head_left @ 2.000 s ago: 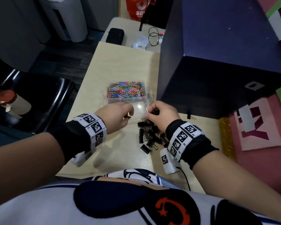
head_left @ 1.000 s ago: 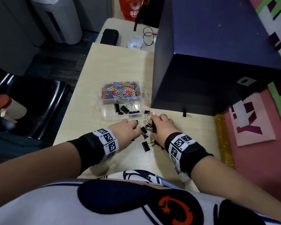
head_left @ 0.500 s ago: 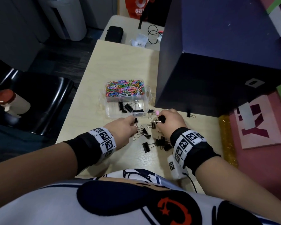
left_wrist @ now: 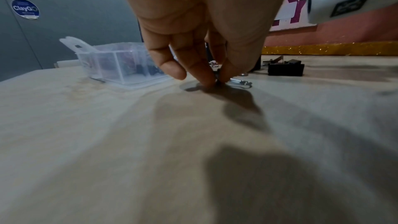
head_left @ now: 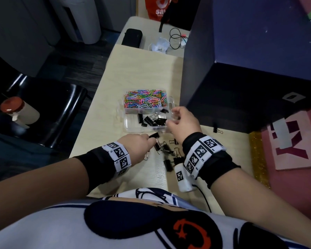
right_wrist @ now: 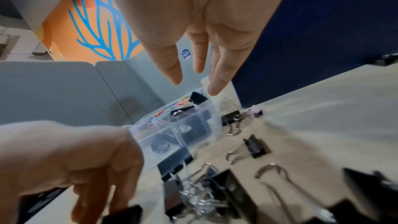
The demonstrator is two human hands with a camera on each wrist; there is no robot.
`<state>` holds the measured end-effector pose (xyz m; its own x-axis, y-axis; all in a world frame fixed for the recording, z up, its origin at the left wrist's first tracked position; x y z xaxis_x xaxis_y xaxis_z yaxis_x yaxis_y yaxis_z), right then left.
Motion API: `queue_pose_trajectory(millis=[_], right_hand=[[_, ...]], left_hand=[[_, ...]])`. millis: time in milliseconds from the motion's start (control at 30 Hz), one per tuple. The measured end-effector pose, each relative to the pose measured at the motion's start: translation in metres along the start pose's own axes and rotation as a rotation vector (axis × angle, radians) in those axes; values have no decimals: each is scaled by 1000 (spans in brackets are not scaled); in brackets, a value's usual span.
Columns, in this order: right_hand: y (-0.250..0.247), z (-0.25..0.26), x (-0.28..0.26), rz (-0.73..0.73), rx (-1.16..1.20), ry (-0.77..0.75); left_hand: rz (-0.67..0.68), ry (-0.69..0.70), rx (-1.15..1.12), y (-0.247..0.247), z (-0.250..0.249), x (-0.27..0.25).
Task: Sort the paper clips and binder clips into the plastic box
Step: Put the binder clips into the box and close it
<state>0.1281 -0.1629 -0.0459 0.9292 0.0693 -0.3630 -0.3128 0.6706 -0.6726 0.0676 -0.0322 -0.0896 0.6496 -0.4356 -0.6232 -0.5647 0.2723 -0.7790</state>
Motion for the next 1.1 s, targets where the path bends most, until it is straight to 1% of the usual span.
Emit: queue_pose_trajectory(millis=[67, 133, 167, 267, 300, 333, 467, 567, 633, 733, 833, 933, 967, 1033, 1100], right_hand=[[-6, -9, 0, -21, -61, 50], [-8, -18, -1, 6, -162, 94], [-5, -21, -1, 47, -242, 96], [18, -28, -4, 258, -486, 28], [25, -31, -7, 304, -534, 12], [28, -34, -9, 319, -564, 3], [33, -32, -12, 263, -602, -30], [37, -32, -13, 267, -613, -12], [39, -33, -13, 275, -596, 1], [37, -36, -13, 266, -548, 24], [30, -40, -14, 235, -470, 55], [10, -35, -14, 120, -315, 76], [2, -29, -14, 64, -252, 52], [-12, -10, -15, -53, -139, -47], [-22, 5, -16, -118, -86, -123]], left_hand=[[-10, -25, -17, -1, 4, -1], [-13, -38, -31, -1, 8, -2], [-13, -36, -27, -2, 10, -2], [26, -21, 16, 0, 12, -3], [39, -17, 23, 1, 11, -3], [48, -16, 25, 1, 11, -3], [46, -30, 24, -2, 12, -4], [22, -20, 4, -9, 11, -6], [-52, -23, -53, -22, 14, -8], [-224, -47, -146, -46, 29, -14], [-339, -110, -232, -62, 53, -19], [-400, -169, -336, -69, 72, -22], [-415, -181, -357, -70, 75, -24], [-443, -176, -346, -72, 72, -25], [-434, -112, -284, -70, 56, -23]])
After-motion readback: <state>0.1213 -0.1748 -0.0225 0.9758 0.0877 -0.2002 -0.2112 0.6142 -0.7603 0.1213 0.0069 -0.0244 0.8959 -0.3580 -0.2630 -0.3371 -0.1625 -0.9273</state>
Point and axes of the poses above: each hand's wrist, its own x-axis towards the middle knuckle, its own y-axis out of the palm, z = x × y, the point moved 8 cm from there along x, towards the middle knuckle, and after that the axes turned 9 degrees about z, right-handed, at the moved point
